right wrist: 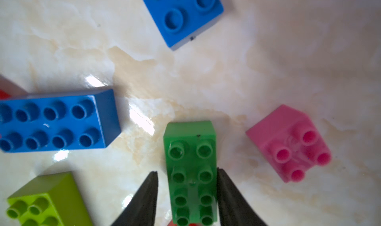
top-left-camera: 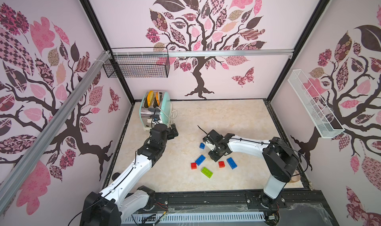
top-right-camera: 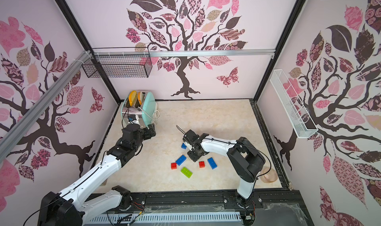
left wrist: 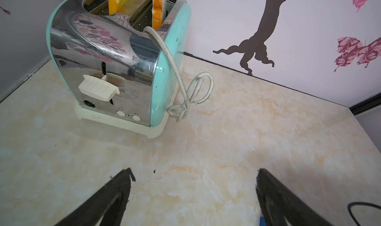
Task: Assemble a heart with lego
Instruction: Pick up the lego brick from the center of the board.
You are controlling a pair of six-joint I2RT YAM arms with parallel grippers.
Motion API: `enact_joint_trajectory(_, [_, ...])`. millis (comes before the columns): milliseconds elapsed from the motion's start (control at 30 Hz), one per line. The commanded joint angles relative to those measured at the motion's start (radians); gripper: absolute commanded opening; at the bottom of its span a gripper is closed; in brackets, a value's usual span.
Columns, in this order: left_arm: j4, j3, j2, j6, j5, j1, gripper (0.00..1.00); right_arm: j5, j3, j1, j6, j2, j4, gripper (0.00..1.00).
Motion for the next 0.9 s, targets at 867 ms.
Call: enact_joint_trajectory(867, [-0.062,-0.033,0.096,-0.210,0.580,0.127,0.97,-0.167,0.341,-0.070,-0.448,0.116,-0.111,0.34])
